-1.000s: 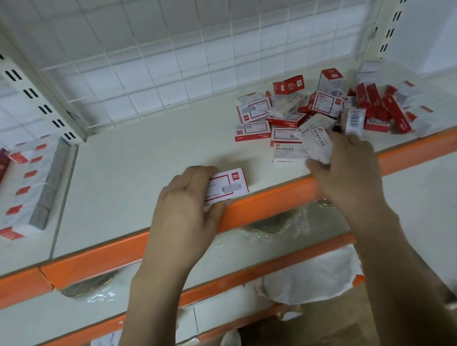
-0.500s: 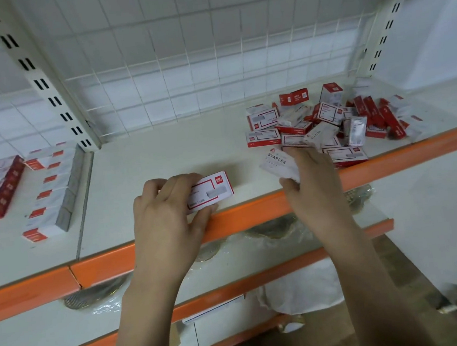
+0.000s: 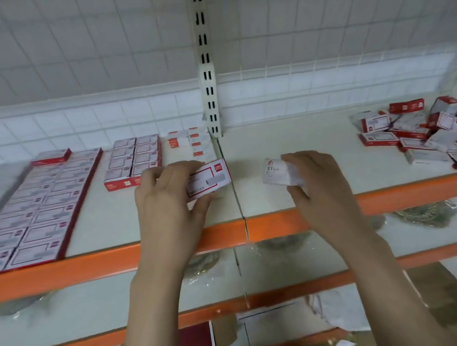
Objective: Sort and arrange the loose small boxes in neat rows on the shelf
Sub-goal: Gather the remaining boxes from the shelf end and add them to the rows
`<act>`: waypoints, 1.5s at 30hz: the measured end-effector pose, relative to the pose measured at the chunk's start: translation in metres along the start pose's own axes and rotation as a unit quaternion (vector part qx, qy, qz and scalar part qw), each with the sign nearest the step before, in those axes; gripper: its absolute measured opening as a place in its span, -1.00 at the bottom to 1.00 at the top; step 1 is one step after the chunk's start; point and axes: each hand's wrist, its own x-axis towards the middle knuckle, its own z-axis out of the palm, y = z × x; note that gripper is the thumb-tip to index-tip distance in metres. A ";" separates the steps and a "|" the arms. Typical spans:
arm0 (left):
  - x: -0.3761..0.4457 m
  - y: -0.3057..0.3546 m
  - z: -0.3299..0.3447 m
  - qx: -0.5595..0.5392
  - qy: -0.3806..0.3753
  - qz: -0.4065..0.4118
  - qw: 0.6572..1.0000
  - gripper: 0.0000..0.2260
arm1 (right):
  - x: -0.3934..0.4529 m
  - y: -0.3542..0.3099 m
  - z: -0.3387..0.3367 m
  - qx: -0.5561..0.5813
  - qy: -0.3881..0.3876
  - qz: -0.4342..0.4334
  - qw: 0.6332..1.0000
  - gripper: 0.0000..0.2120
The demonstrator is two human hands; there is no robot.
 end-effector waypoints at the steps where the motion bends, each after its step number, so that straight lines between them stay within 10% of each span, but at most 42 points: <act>1: -0.002 -0.010 -0.008 -0.006 0.002 -0.004 1.000 -0.60 | -0.002 -0.010 0.005 0.001 -0.002 -0.005 1.000 -0.57; 14: -0.021 -0.071 -0.057 -0.089 0.010 -0.131 0.987 -0.43 | 0.010 -0.074 0.042 0.022 -0.053 -0.069 0.996 -0.58; 45: 0.053 -0.143 -0.044 -0.056 -0.052 -0.052 0.996 -0.59 | 0.109 -0.113 0.117 0.087 -0.073 -0.143 0.983 -0.52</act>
